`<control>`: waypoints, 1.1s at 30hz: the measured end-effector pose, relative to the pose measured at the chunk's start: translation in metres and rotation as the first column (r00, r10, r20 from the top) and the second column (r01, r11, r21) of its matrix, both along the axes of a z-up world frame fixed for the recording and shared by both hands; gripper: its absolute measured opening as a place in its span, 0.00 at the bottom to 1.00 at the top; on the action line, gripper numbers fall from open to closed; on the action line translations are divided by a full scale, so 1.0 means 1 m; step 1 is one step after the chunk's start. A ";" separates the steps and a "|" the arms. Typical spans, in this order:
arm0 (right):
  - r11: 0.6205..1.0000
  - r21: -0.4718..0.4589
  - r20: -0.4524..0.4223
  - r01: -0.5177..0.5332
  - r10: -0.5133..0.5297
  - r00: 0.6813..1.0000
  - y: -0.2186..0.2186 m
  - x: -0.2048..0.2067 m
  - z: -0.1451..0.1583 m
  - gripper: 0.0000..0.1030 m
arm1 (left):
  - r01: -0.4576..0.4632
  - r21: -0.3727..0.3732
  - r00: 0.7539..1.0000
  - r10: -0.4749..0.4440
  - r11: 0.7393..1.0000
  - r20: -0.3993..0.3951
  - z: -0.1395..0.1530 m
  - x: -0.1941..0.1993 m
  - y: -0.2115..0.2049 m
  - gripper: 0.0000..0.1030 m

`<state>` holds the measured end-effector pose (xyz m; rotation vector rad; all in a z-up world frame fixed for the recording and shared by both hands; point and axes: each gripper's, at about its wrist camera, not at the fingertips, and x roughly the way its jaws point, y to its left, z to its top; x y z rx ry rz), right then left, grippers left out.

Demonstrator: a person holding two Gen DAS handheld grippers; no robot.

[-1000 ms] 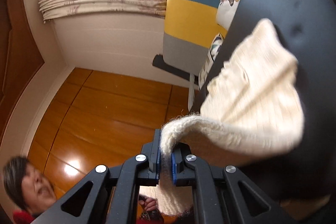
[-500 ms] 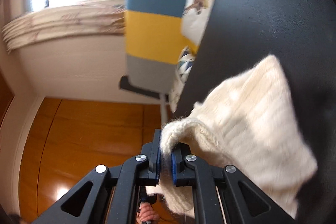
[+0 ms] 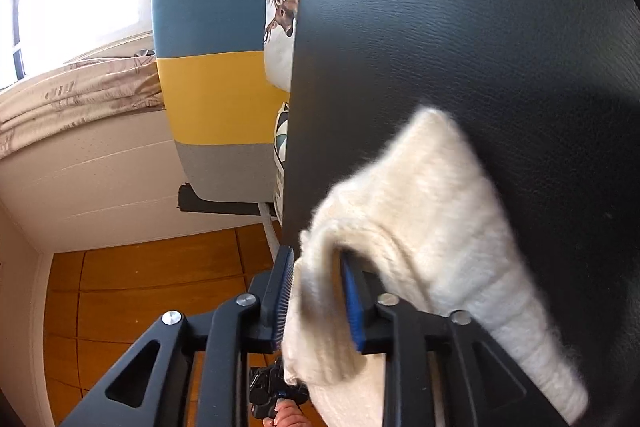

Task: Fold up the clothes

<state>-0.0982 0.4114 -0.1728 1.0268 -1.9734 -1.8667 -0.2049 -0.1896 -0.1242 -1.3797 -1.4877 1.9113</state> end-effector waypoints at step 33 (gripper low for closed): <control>0.082 0.929 0.217 -0.361 0.672 0.709 -0.254 -0.075 0.062 0.21 | -0.071 -0.817 0.921 -0.276 0.572 -0.274 0.030 0.043 0.112 0.51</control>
